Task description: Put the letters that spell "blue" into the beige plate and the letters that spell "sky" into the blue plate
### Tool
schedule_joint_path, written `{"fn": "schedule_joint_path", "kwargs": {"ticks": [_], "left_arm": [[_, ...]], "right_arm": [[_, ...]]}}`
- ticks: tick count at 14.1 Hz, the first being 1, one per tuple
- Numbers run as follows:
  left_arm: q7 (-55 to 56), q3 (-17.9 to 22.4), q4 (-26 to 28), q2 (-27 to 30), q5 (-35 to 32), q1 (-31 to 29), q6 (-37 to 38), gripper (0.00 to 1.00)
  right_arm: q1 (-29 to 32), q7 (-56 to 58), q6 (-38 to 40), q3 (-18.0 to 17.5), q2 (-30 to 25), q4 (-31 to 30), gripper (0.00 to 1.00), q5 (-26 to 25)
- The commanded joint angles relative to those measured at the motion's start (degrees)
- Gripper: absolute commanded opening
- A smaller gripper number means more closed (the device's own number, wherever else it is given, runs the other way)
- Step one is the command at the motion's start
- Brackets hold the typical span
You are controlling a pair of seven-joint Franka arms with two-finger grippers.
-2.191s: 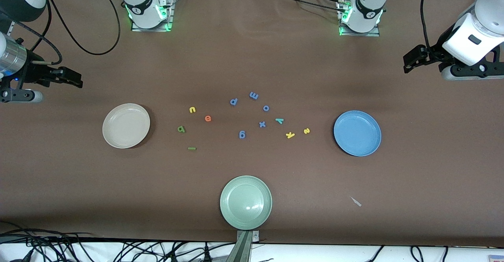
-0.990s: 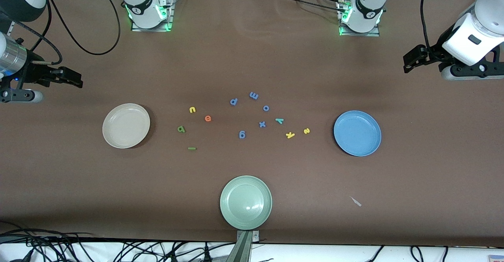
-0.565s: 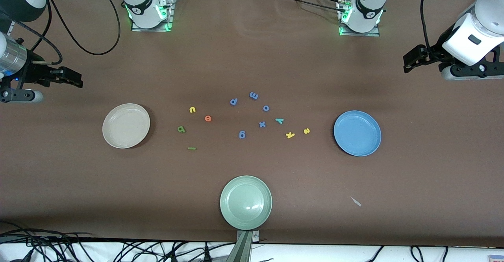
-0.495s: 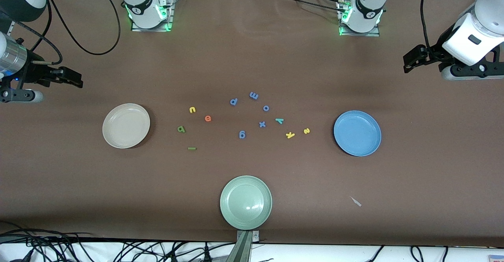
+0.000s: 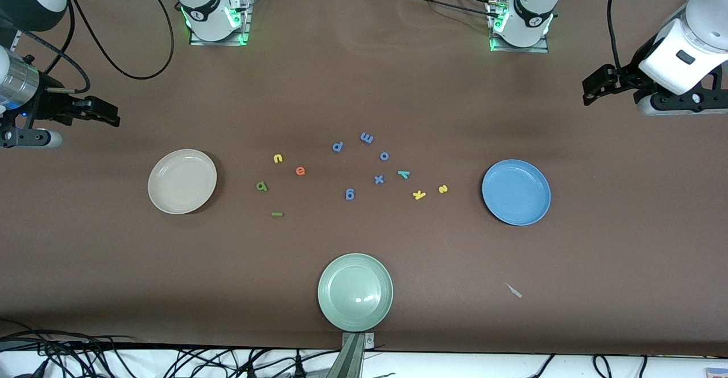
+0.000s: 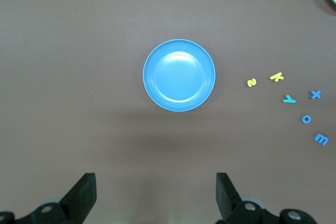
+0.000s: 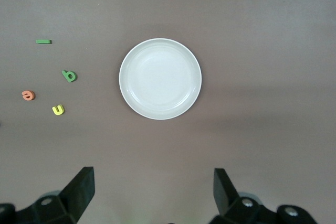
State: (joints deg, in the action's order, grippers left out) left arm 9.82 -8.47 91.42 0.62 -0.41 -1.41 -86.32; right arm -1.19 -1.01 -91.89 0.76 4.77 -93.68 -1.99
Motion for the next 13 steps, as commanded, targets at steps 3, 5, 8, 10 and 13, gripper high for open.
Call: {"fn": "schedule_joint_path", "kwargs": {"ticks": [3, 5, 8, 10, 13], "left_arm": [[-0.95, -0.32, -0.45, 0.53, -0.91, -0.35, 1.07, 1.0], [-0.95, -0.32, -0.54, 0.53, -0.91, -0.35, 1.07, 1.0], [-0.95, -0.32, -0.45, 0.53, -0.91, -0.35, 1.07, 1.0], [-1.03, -0.32, -0.45, 0.53, -0.91, -0.43, 1.16, 1.0], [-1.12, -0.32, -0.45, 0.53, -0.83, -0.35, 1.16, 1.0]], "right_arm": [[-0.31, 0.31, 0.22, 0.29, -0.37, -0.18, 1.0, 0.85], [-0.31, 0.48, 0.22, 0.29, -0.37, -0.18, 1.0, 0.85], [-0.31, 1.1, 0.14, 0.29, -0.28, -0.18, 1.0, 0.93], [-0.31, 1.1, -0.04, 0.29, -0.28, -0.27, 1.0, 0.93], [-0.31, 1.1, -0.3, 0.29, -0.2, -0.27, 1.0, 0.93]]}}
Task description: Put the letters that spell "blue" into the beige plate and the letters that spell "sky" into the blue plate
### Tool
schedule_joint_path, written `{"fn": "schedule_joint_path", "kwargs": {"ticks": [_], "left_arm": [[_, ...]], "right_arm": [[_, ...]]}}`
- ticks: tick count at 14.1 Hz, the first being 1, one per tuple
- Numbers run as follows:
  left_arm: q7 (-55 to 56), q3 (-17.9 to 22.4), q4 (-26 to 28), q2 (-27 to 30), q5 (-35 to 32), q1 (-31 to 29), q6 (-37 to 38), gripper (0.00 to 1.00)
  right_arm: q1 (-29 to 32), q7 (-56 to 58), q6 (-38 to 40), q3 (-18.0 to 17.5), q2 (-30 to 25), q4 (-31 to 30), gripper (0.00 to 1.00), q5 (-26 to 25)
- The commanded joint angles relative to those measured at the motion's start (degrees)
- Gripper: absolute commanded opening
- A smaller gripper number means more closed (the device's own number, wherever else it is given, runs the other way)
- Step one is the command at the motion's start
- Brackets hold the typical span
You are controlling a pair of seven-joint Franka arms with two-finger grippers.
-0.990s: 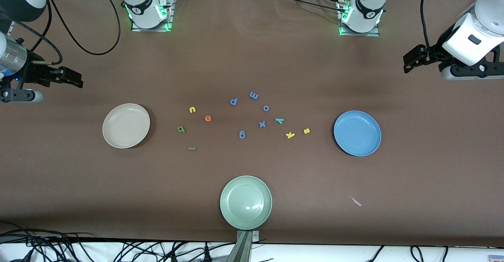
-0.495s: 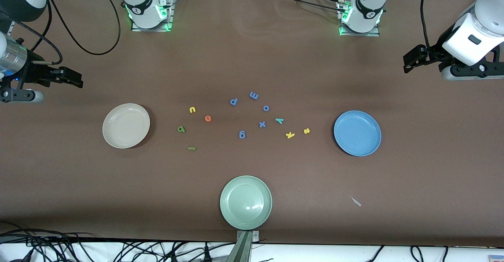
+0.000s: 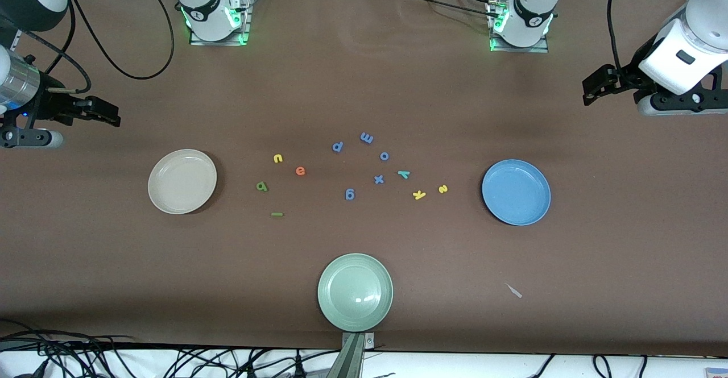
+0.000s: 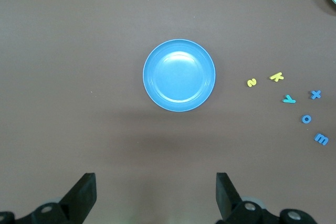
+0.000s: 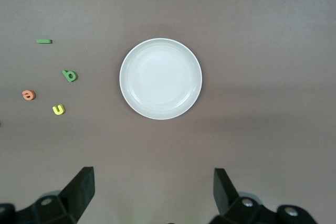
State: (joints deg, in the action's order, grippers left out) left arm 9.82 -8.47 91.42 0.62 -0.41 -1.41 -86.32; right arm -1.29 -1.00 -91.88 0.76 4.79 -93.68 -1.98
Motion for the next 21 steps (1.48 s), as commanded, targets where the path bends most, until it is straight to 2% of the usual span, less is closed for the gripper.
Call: {"fn": "schedule_joint_path", "kwargs": {"ticks": [1, 8, 15, 19, 21], "left_arm": [[-1.04, -0.32, -0.45, 0.53, -0.83, -0.35, 1.15, 1.0], [-1.12, -0.67, -0.54, 0.53, -0.65, 0.35, 1.15, 1.0], [-0.77, -3.4, -0.1, -1.4, 1.72, 0.88, 1.33, 1.0], [-0.51, -3.48, -0.36, -8.5, 3.57, 4.22, 3.7, 1.0], [-0.42, -3.4, -0.45, -12.38, 5.15, 6.94, 0.56, 1.0]], "right_arm": [[-0.2, 1.09, -0.4, 0.29, 0.04, -0.18, 1.0, 0.93], [-0.38, 1.08, -0.58, -0.67, 0.92, 0.08, 1.0, 0.84], [-3.45, 1.09, -4.79, -3.75, 8.82, 0.08, 1.0, 1.02], [-7.31, 0.12, -13.22, -3.75, 14.97, -0.53, 1.0, 1.46], [-8.81, 0.03, -17.09, -3.75, 16.65, -1.32, 1.0, 1.55]]}}
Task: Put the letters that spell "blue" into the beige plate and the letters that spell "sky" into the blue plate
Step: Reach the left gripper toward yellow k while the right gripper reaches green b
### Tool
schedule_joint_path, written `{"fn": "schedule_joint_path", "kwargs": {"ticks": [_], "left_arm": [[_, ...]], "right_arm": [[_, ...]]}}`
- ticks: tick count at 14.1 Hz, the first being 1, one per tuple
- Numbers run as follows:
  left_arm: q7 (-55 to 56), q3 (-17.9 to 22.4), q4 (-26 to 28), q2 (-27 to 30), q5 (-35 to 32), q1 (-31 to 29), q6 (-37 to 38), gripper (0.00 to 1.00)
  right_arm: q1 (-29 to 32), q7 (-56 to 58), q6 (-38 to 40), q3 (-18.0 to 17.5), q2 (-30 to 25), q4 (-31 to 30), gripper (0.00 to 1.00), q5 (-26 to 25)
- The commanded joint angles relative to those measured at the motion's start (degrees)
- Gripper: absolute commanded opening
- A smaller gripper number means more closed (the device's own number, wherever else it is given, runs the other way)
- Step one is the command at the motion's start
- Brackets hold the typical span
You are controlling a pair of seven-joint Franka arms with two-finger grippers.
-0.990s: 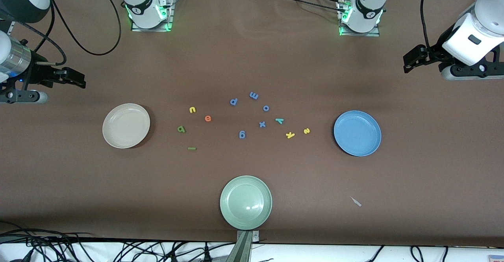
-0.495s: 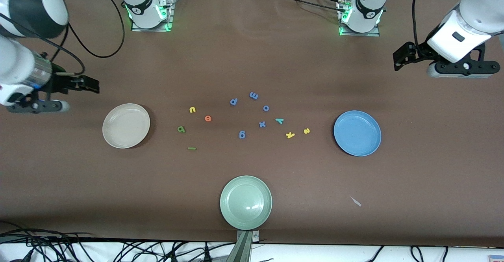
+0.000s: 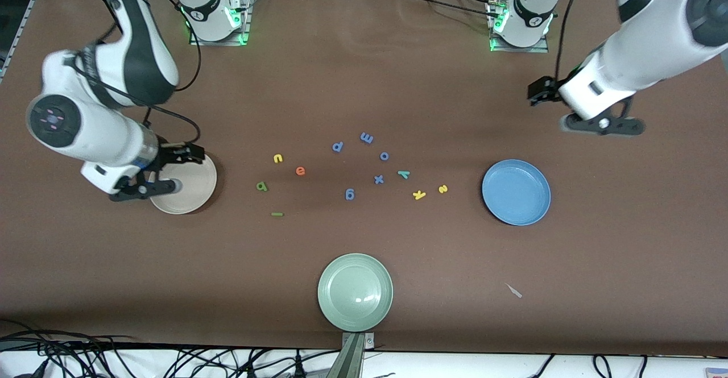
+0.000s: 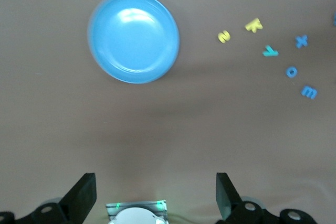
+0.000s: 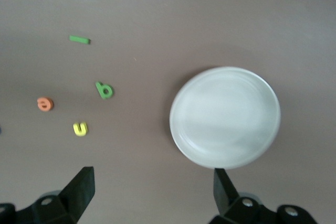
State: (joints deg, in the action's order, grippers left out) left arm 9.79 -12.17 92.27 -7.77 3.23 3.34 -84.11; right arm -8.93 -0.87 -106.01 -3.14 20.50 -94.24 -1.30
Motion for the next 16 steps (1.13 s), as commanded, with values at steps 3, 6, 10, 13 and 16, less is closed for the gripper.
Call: {"fn": "schedule_joint_path", "kwargs": {"ticks": [3, 6, 10, 13, 16], "left_arm": [[-0.91, 0.31, -1.39, -10.32, 1.69, 4.56, -9.47, 1.0], [-1.78, 0.22, -1.57, -16.65, 1.6, 7.19, -16.24, 1.0], [-9.49, 0.31, -3.06, -23.94, 1.07, 11.42, -25.99, 1.0], [-19.7, 0.22, -7.88, -30.62, 1.6, 11.86, -28.74, 1.0], [-24.46, 0.4, -7.82, -33.98, 0.81, 14.93, -37.93, 1.0]], "right_arm": [[-1.79, -0.01, -11.99, 0.15, 1.29, -6.46, 1.0, 0.78], [-2.4, -0.01, -23.24, -0.37, 1.38, -13.67, 1.0, 0.78], [-4.25, 0.08, -34.42, -0.46, 4.09, -18.61, 1.0, 0.43], [-6.01, 0.25, -45.56, -0.46, 6.74, -22.9, 1.0, 0.34], [-6.8, 1.22, -51.31, -0.46, 8.32, -25.82, 1.0, -0.19]]}}
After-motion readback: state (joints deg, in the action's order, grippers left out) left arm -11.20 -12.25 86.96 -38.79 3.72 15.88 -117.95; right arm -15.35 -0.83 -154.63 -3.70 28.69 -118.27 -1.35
